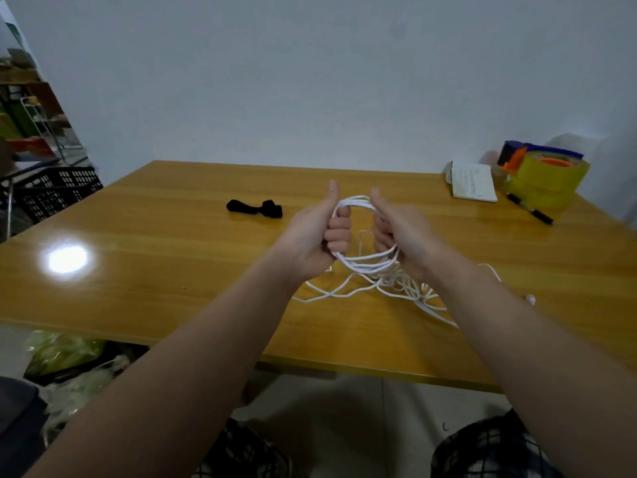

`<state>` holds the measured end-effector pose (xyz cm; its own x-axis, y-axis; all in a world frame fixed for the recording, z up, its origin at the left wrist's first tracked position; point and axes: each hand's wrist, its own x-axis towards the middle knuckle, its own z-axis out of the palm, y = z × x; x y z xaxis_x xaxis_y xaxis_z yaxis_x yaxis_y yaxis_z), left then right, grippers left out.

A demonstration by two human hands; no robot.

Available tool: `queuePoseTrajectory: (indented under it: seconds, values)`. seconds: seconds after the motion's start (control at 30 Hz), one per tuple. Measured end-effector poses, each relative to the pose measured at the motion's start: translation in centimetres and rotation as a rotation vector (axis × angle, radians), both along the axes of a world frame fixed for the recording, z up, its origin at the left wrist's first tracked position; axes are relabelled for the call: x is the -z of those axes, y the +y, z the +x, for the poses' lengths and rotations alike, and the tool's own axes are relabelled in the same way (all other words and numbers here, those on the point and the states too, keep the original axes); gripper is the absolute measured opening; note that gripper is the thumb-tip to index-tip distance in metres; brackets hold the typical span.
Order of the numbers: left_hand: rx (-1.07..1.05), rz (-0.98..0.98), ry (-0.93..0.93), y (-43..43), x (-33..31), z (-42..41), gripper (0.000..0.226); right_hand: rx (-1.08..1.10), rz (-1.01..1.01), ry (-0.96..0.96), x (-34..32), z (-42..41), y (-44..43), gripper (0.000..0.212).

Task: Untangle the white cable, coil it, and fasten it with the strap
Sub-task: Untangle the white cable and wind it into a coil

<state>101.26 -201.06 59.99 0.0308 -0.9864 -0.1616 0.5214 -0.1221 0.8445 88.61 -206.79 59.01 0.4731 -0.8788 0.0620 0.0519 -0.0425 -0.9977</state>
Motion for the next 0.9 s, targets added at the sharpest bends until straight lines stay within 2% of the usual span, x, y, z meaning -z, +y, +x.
queuePoseTrajectory:
  seconds: [0.1,0.2,0.3,0.4,0.53,0.63,0.73,0.83,0.9]
  values:
    - [0.188,0.083,-0.018,0.5,0.3,0.3,0.056,0.047,0.151,-0.099,0.1,-0.3,-0.7,0.047]
    - [0.204,0.125,-0.096,0.6,0.9,-0.1,0.063,-0.081,0.143,0.023,-0.3,-0.3,-0.7,0.044]
    - [0.13,0.042,-0.199,0.3,1.7,-0.3,0.057,-0.082,-0.039,0.161,-0.9,-0.6,-0.9,0.043]
    - [0.061,-0.062,-0.33,0.5,1.7,-0.1,0.034,-0.007,-0.255,0.301,-1.2,-0.6,-0.8,0.047]
    - [0.092,-0.046,-0.197,0.5,1.1,0.0,0.03,0.133,-0.588,0.506,-1.3,0.2,-1.1,0.054]
    - [0.158,0.031,-0.137,0.6,0.3,-0.4,0.026,0.138,-0.695,0.551,-1.4,0.7,-1.4,0.053]
    - [0.165,0.056,-0.235,0.5,-0.1,-0.5,0.037,0.125,-0.669,0.477,-0.9,1.1,-1.4,0.052]
    - [0.012,0.021,-0.358,0.3,0.1,-0.2,0.042,-0.018,-0.467,0.373,-0.7,0.6,-1.0,0.049]
    - [-0.07,-0.002,-0.336,0.1,0.1,0.3,0.042,-0.13,-0.389,0.391,-0.4,0.0,-0.8,0.029]
